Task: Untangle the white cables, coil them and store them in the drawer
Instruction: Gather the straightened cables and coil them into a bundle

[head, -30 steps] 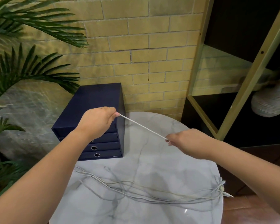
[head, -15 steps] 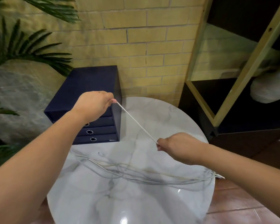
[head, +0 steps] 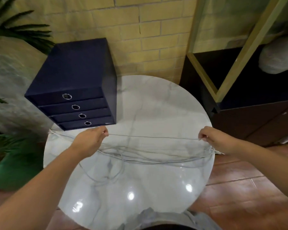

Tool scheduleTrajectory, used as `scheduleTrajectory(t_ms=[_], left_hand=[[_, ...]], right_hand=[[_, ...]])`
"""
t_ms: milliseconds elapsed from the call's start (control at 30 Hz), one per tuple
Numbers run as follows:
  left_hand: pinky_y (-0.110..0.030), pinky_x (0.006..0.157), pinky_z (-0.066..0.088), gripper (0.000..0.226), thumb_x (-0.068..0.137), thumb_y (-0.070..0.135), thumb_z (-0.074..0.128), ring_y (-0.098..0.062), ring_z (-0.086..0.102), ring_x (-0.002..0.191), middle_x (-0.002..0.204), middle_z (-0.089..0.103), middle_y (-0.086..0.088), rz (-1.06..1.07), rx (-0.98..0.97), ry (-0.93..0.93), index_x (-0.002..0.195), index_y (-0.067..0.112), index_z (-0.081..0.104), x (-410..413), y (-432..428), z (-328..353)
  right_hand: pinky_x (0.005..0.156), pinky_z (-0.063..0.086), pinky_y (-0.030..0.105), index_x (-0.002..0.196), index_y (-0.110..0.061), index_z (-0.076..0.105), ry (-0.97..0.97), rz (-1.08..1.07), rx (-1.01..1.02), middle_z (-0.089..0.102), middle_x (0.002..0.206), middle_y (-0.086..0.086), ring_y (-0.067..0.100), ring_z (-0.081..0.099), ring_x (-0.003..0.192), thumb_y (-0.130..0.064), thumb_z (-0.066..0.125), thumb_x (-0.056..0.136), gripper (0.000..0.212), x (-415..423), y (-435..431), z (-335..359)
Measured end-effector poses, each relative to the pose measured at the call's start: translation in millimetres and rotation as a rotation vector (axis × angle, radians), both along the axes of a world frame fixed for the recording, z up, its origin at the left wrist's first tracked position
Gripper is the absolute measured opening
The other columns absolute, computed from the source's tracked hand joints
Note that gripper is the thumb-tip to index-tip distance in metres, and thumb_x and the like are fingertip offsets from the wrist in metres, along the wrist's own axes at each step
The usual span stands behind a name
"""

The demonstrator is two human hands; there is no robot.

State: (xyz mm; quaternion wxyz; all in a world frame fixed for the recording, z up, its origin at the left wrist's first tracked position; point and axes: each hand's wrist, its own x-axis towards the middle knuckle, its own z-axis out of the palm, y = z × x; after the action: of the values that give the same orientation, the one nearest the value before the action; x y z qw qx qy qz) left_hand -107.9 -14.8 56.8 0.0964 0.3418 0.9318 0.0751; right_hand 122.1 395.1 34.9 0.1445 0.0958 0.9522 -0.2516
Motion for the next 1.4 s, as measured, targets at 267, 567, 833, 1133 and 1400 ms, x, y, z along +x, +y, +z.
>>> scheduleTrajectory(t_ms=[267, 567, 833, 1133, 1400], left_hand=[[-0.034, 0.08, 0.044, 0.019, 0.098, 0.029, 0.048, -0.022, 0.057, 0.093, 0.094, 0.066, 0.005, 0.002, -0.039, -0.057, 0.096, 0.027, 0.066, 4.9, -14.9, -31.9], [-0.04, 0.074, 0.05, 0.017, 0.094, 0.022, 0.06, -0.032, 0.056, 0.086, 0.088, 0.066, -0.006, -0.042, -0.041, 0.043, 0.096, 0.017, 0.076, 21.8, 8.8, -52.0], [-0.038, 0.065, 0.048, 0.008, 0.086, 0.012, 0.069, -0.035, 0.057, 0.075, 0.08, 0.067, -0.01, -0.045, -0.038, 0.101, 0.084, 0.015, 0.077, 24.9, 13.2, -63.8], [-0.036, 0.059, 0.05, 0.005, 0.078, 0.009, 0.076, -0.032, 0.057, 0.065, 0.073, 0.066, -0.009, -0.142, 0.066, 0.135, 0.079, 0.014, 0.077, 12.6, 10.5, -64.8], [-0.035, 0.065, 0.05, 0.005, 0.083, 0.015, 0.073, -0.031, 0.058, 0.069, 0.074, 0.066, -0.006, -0.178, 0.114, 0.111, 0.083, 0.014, 0.077, 5.6, 4.3, -71.4]], right_hand=[[0.064, 0.036, 0.014, 0.084, -0.019, 0.063, -0.047, -0.068, 0.107, 0.062, 0.087, -0.001, 0.015, 0.057, 0.081, 0.001, 0.055, 0.087, 0.022, 24.4, 26.7, -29.5], [0.065, 0.027, 0.007, 0.077, -0.017, 0.067, -0.009, 0.001, 0.184, 0.056, 0.077, -0.007, 0.016, 0.052, 0.078, 0.007, 0.061, 0.075, 0.024, 30.1, 29.1, -58.9], [0.076, 0.039, 0.021, 0.094, -0.006, 0.072, 0.053, -0.072, 0.108, 0.055, 0.091, 0.005, 0.02, 0.056, 0.082, 0.005, 0.061, 0.084, 0.019, 28.6, 24.5, -55.7], [0.074, 0.039, 0.023, 0.097, -0.009, 0.071, 0.129, -0.185, 0.003, 0.06, 0.091, 0.005, 0.012, 0.051, 0.075, -0.01, 0.066, 0.086, 0.012, -24.6, -53.6, -19.8], [0.08, 0.044, 0.029, 0.117, -0.014, 0.054, 0.033, 0.062, -0.141, 0.049, 0.107, 0.001, 0.015, 0.05, 0.083, -0.03, 0.072, 0.081, 0.043, -98.5, -196.7, -47.0]])
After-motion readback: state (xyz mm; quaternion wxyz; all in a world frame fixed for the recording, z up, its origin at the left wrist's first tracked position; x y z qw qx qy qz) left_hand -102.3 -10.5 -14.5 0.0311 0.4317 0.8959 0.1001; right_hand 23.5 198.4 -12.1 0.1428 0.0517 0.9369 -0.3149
